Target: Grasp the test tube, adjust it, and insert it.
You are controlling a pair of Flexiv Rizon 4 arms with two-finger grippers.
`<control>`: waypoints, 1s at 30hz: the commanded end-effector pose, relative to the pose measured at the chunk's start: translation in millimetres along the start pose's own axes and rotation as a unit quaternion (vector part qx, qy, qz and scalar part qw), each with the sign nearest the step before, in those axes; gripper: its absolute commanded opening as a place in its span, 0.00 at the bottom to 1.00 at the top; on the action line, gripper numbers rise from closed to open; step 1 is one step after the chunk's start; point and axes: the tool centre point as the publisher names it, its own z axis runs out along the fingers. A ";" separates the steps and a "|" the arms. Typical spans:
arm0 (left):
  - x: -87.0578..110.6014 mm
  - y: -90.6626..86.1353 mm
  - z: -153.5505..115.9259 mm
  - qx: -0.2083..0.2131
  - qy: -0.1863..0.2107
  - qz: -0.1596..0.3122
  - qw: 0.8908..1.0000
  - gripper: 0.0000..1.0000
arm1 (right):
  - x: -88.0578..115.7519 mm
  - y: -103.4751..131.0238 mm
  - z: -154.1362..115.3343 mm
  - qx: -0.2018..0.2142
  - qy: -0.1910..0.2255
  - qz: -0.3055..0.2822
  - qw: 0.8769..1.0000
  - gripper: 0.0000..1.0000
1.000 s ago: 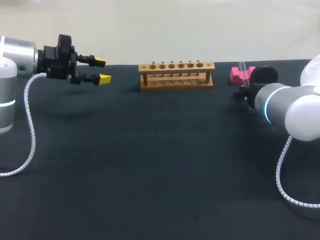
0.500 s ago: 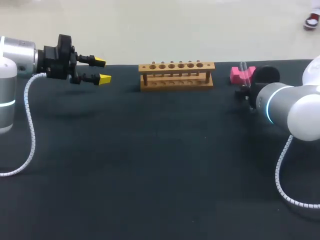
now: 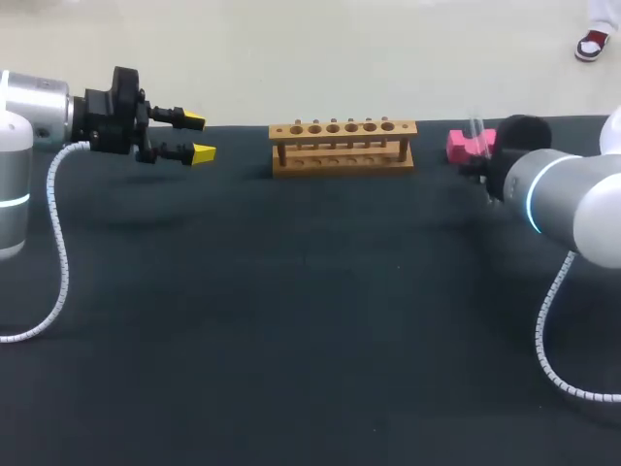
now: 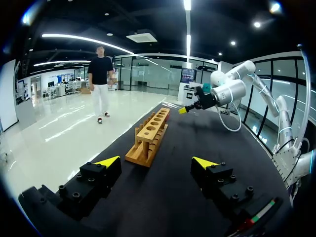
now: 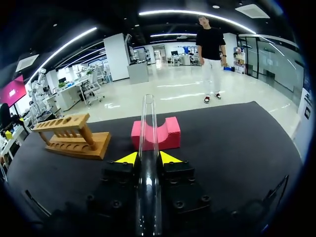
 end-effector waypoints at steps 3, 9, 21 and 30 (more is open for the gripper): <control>1.1 -0.3 -0.3 0.000 -0.002 0.001 1.000 1.00 | -4.3 6.9 -17.2 -0.029 -0.239 -0.001 0.970 0.00; 1.1 -0.3 -0.3 0.000 -0.002 0.001 1.000 1.00 | -14.8 16.1 -28.4 -0.020 -0.235 -0.010 0.972 0.00; 1.1 -0.3 -0.3 0.000 -0.002 0.001 1.000 1.00 | -26.9 8.1 -38.1 -0.051 -0.144 0.064 0.986 0.00; 1.1 -0.3 -0.3 0.000 -0.002 0.001 1.000 1.00 | -26.9 8.1 -38.1 -0.051 -0.144 0.064 0.986 0.00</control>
